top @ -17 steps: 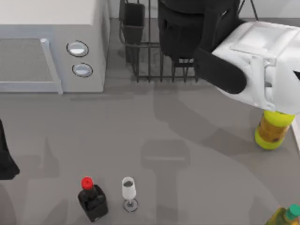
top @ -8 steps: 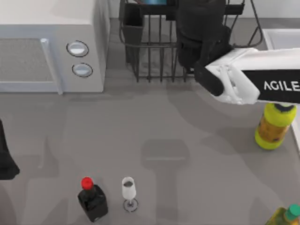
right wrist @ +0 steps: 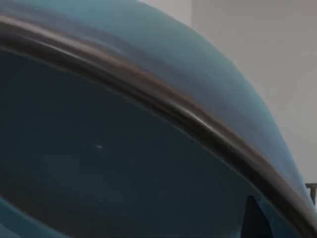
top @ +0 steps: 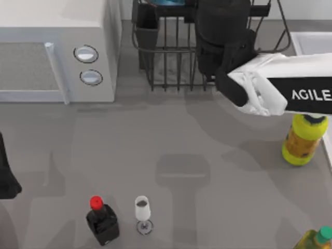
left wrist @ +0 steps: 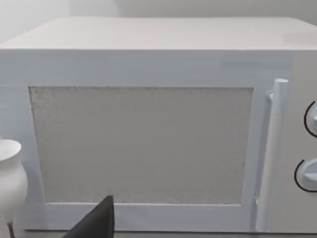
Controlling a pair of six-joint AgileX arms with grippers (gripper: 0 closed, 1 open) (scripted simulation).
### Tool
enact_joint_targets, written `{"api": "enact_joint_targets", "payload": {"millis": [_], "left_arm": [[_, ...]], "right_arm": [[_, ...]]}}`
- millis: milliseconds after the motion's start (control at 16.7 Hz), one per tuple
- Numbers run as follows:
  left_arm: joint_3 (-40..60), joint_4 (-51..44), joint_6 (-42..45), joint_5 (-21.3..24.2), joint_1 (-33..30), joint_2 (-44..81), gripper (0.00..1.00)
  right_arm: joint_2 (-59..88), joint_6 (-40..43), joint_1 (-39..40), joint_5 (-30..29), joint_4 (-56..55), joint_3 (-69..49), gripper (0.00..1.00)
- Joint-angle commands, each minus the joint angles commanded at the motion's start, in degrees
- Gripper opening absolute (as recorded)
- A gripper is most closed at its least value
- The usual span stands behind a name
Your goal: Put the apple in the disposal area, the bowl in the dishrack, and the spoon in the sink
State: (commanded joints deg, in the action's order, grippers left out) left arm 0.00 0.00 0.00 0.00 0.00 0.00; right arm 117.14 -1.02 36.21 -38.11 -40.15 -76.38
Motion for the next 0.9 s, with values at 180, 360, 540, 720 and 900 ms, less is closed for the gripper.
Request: {"api": "enact_joint_targets", "payload": {"millis": [180, 360, 540, 720, 900], "left_arm": [[0.0, 0.0, 0.0, 0.0, 0.0, 0.0, 1.0], [0.0, 0.0, 0.0, 0.0, 0.0, 0.0, 1.0], [0.0, 0.0, 0.0, 0.0, 0.0, 0.0, 1.0], [0.0, 0.0, 0.0, 0.0, 0.0, 0.0, 1.0], [0.0, 0.0, 0.0, 0.0, 0.0, 0.0, 1.0]], "right_arm": [[0.0, 0.0, 0.0, 0.0, 0.0, 0.0, 0.53], [0.0, 0.0, 0.0, 0.0, 0.0, 0.0, 0.75], [0.0, 0.0, 0.0, 0.0, 0.0, 0.0, 0.98], [0.0, 0.0, 0.0, 0.0, 0.0, 0.0, 1.0], [0.0, 0.0, 0.0, 0.0, 0.0, 0.0, 1.0]]}}
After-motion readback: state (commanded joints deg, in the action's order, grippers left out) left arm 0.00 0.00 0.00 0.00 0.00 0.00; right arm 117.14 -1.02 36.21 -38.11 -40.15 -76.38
